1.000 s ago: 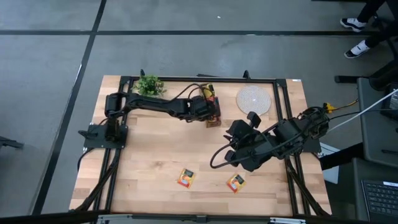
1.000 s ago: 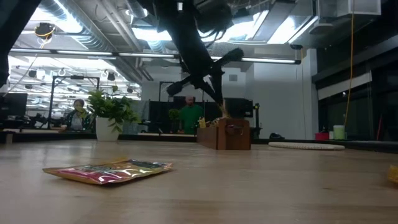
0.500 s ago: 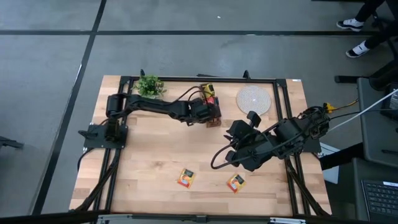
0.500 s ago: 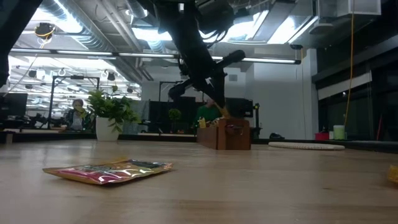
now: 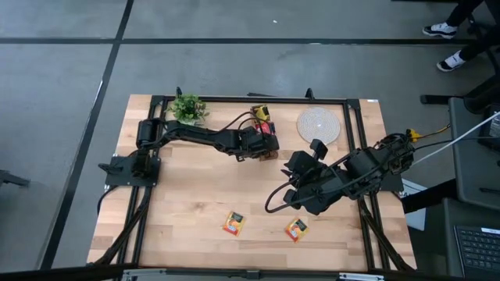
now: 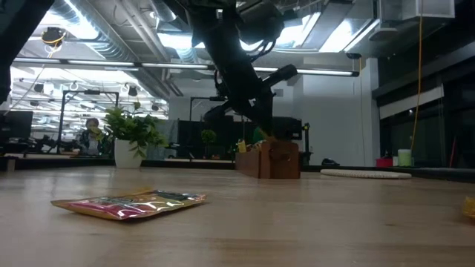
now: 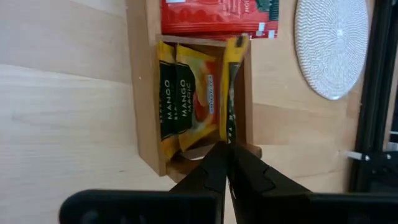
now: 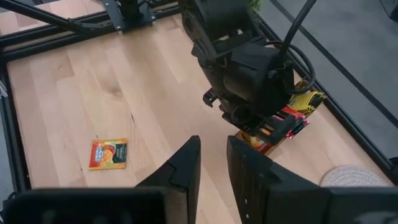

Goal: Pick & Place Tea
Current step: Adjust the orange tea bags in the wooden organizer

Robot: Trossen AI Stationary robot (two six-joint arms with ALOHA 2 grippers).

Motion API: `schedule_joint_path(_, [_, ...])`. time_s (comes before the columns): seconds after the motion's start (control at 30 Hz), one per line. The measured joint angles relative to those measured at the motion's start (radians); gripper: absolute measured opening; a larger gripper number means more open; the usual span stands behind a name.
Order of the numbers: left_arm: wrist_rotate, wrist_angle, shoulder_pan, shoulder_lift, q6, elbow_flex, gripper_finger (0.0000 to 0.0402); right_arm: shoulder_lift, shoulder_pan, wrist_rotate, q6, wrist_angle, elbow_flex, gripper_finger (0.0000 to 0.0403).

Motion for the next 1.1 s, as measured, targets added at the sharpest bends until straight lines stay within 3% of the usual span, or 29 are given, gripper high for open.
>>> schedule_joint_path(0.7, [0.034,0.001,0.001,-0.001,0.010,0.000,0.0120,-0.003,0.000,0.000,-0.019,0.000,0.000,0.0082])
schedule_joint_path(0.87, [0.046,-0.007,0.003,-0.036,0.099,-0.001,0.0127,-0.003,0.000,0.000,-0.019,0.000,0.000,0.0082])
schedule_joint_path(1.1, [-0.055,-0.005,0.002,-0.098,0.232,-0.001,0.0124,-0.003,0.000,0.000,-0.019,0.000,0.000,0.0082])
